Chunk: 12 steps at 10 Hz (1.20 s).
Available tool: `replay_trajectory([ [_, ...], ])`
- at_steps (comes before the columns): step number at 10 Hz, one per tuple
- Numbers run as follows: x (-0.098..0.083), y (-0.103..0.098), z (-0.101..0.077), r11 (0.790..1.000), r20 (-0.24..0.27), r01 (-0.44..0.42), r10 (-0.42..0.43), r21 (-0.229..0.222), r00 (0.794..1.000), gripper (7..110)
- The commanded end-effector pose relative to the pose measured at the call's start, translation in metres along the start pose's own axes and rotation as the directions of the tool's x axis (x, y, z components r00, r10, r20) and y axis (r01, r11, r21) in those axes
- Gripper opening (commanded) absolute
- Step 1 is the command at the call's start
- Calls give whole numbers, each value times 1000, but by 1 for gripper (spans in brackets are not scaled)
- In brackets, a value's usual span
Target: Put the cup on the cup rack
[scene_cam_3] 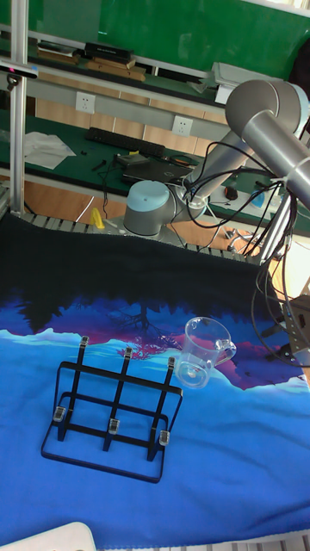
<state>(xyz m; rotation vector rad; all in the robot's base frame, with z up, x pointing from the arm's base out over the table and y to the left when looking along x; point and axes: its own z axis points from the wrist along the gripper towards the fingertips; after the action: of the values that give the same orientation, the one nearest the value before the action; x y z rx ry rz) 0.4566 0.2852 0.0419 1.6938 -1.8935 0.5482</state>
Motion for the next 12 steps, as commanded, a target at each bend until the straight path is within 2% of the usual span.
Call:
replay_trajectory([
  [1,12,1,-2,999,-56,-35,34,-6,998,66],
  [3,-21,-34,-10,994,-77,-9,18,106,997,66],
  [4,-39,-45,-10,990,-52,11,-4,141,999,66],
  [6,-58,-69,-3,976,-59,83,-73,202,996,66],
  [7,-49,-79,-2,968,-87,107,-89,227,992,66],
  [10,-19,-77,6,969,-39,122,-116,216,992,66],
  [11,-6,-76,8,970,-41,116,-110,215,993,66],
  [12,6,-76,10,971,-67,107,-95,214,993,66],
])
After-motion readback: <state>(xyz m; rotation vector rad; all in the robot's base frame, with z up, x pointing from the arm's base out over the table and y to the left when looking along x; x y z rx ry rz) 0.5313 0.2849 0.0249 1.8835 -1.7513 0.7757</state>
